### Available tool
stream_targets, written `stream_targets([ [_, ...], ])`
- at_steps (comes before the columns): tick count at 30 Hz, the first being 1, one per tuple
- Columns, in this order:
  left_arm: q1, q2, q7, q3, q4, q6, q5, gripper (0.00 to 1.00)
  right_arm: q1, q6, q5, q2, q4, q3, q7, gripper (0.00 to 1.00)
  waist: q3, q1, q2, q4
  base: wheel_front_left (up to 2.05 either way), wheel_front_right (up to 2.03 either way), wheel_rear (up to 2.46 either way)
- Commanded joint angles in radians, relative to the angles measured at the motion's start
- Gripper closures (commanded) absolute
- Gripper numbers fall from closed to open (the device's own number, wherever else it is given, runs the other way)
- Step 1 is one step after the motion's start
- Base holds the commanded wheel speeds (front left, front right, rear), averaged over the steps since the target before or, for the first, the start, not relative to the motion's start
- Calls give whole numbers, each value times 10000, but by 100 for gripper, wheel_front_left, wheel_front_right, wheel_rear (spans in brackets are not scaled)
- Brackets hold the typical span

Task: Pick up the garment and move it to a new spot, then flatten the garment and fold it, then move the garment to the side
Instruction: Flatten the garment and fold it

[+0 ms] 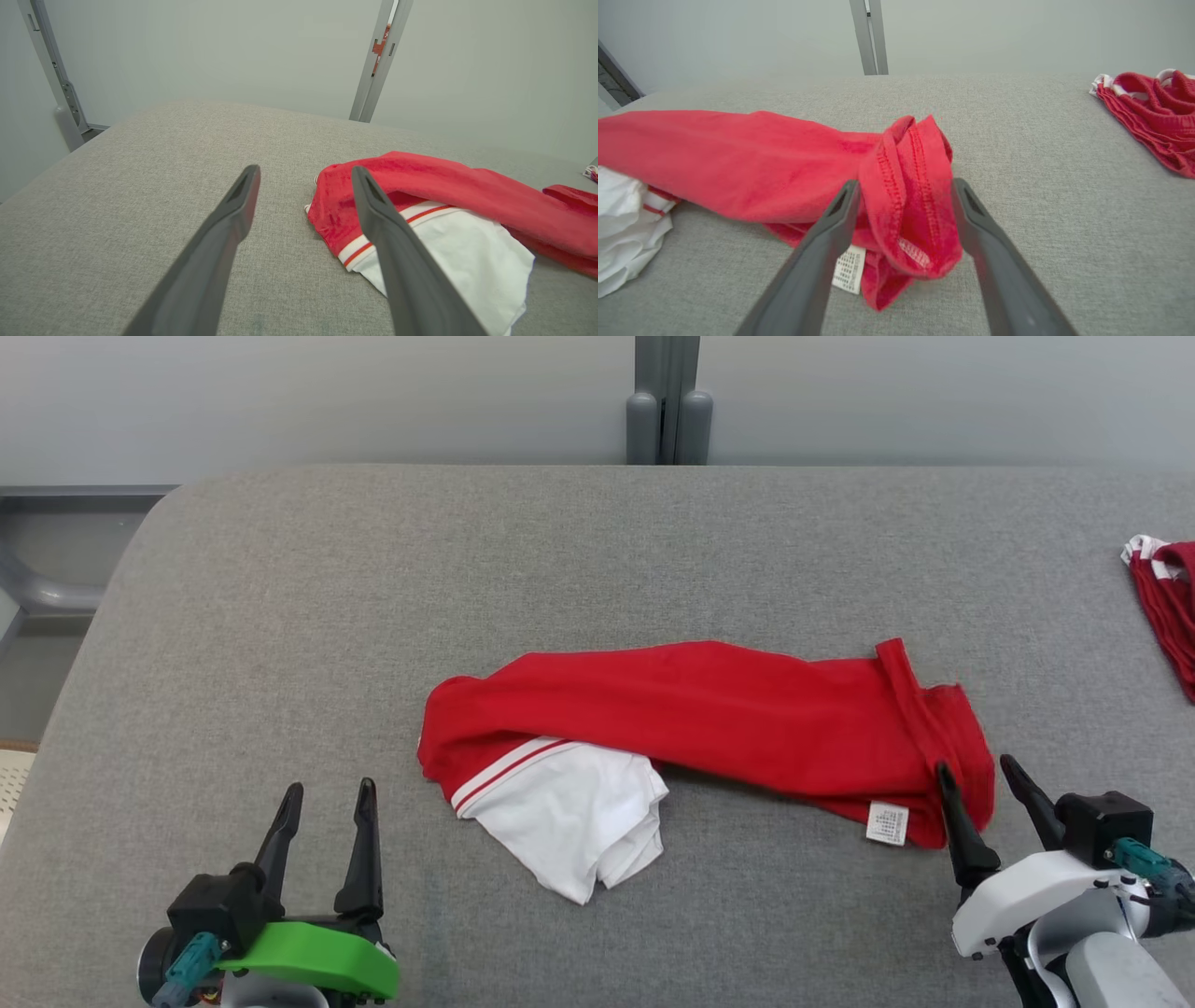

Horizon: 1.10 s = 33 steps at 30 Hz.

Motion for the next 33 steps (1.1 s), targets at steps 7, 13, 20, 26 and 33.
stream_targets([
  [7,-35,113,-3,-58,10,-25,28,0,-219,-17,-458,-28,-647,20,312,0,-64,0,-1,70,0,0,0],
  [13,-46,71,-3,-88,2,-25,30,0,-689,-17,-671,-165,-383,267,754,0,15,0,-1,239,0,0,0],
  [20,-242,9,-3,-146,-8,-25,-67,0,-915,-17,-967,-295,872,52,1201,11,248,0,-1,617,0,0,0],
  [26,-127,-17,-3,-53,13,-26,-83,0,-1057,-17,-898,-166,1347,56,1029,100,268,0,-1,594,0,0,0],
  [33,15,-26,-3,-5,39,-26,32,0,-1265,-17,-751,-161,987,133,528,100,-13,0,-1,206,0,0,0],
])
